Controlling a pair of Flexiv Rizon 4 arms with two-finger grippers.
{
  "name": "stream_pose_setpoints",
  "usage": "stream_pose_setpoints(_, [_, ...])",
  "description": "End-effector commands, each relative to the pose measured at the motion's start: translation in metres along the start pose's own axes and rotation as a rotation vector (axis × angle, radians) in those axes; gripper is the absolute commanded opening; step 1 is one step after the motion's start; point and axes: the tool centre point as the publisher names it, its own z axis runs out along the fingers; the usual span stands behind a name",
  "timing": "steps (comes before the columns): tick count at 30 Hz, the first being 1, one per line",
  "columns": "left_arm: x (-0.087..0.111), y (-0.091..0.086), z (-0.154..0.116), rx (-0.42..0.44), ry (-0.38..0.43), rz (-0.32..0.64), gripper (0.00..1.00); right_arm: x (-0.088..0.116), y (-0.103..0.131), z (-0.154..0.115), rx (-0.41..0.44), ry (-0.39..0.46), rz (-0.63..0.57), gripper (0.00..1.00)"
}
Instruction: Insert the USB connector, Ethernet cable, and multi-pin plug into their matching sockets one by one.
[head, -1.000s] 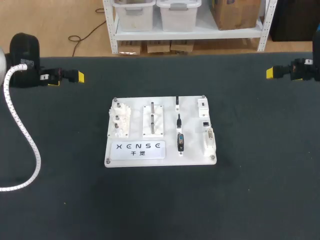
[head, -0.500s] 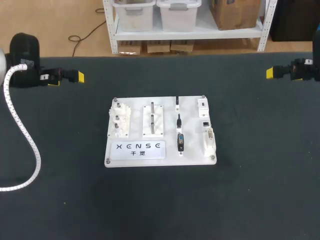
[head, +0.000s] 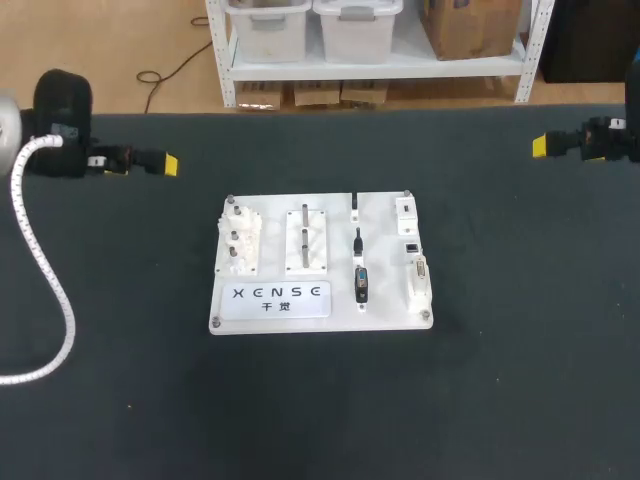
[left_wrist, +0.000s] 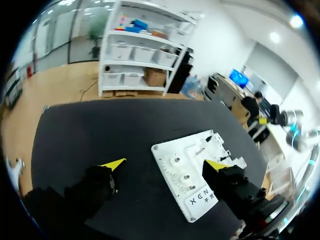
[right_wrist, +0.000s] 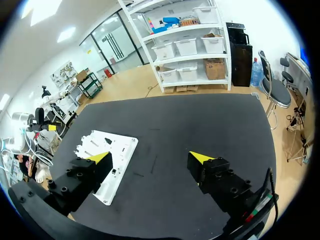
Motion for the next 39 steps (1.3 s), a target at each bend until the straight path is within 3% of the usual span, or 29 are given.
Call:
stream_pose_setpoints(1, [-0.015,-0.002,0.012,0.169,0.052,0.274,1.00,0.000,0.000,0.000,0.002,0.000,0.000,1.00])
stream_pose_setpoints(8, [0.001,-0.019,0.014,0.377,0.127,0.651,1.00,0.000,0.000,0.000,0.002,0.000,0.000,1.00])
stream_pose_setpoints(12, [0.013,-0.033,0.019,0.468,0.181,0.767,1.00,0.000,0.000,0.000,0.002,0.000,0.000,1.00])
stream_pose_setpoints(20, [0.019,-0.063,0.033,0.570,0.105,0.895,1.00,0.000,0.000,0.000,0.002,0.000,0.000,1.00])
stream_pose_setpoints(27, [0.017,-0.083,0.054,0.631,0.090,0.940,1.00,0.000,0.000,0.000,0.002,0.000,0.000,1.00])
stream_pose_setpoints(39, [0.034,-0.087,0.056,0.549,0.099,0.835,1.00,0.000,0.000,0.000,0.002,0.000,0.000,1.00])
